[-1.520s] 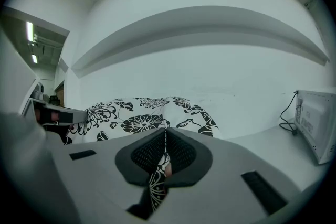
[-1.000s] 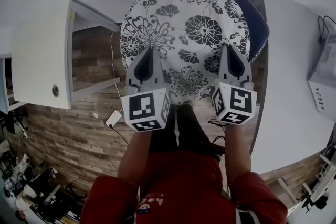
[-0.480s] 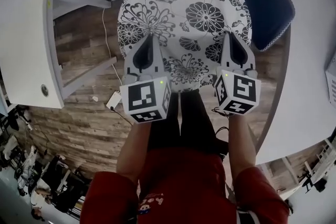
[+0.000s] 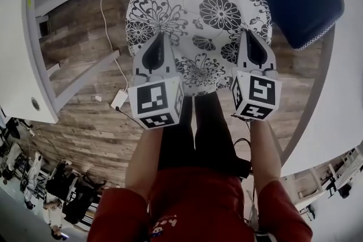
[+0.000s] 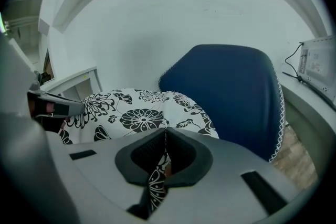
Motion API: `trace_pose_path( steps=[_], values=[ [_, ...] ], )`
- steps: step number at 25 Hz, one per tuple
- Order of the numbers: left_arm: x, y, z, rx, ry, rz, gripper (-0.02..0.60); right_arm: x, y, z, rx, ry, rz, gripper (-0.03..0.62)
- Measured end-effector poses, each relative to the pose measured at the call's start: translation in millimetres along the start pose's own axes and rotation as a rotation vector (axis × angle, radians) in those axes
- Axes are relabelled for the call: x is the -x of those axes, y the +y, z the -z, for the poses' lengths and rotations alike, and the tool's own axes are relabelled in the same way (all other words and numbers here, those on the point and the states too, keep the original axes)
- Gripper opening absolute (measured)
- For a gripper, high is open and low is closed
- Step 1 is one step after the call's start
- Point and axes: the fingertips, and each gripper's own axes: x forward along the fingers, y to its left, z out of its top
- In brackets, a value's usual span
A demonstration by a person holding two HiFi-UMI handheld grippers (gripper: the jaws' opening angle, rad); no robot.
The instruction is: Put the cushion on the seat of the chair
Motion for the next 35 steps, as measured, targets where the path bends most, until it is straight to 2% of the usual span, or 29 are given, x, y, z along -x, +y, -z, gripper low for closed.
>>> trace_pose_path(
  steps=[16, 22, 26, 35],
  values=[
    [-2, 5, 1, 0.061, 0.071, 0.049, 0.028, 4, 3, -10, 0.05, 0.101, 0.041, 0.028],
    [0, 2, -1, 0.011, 0.054, 0.012, 0.028, 2, 1, -2, 0.024, 0.066, 0.002, 0.029],
    [1, 0, -3, 0.007, 0.064, -0.004, 0.028, 0, 0, 1, 0.004, 0.069, -0.008, 0.029],
    [-2, 4, -1, -0.028, 0.083, 0.013, 0.028, 3, 2, -6, 0.019, 0.071, 0.014, 0.029]
  ],
)
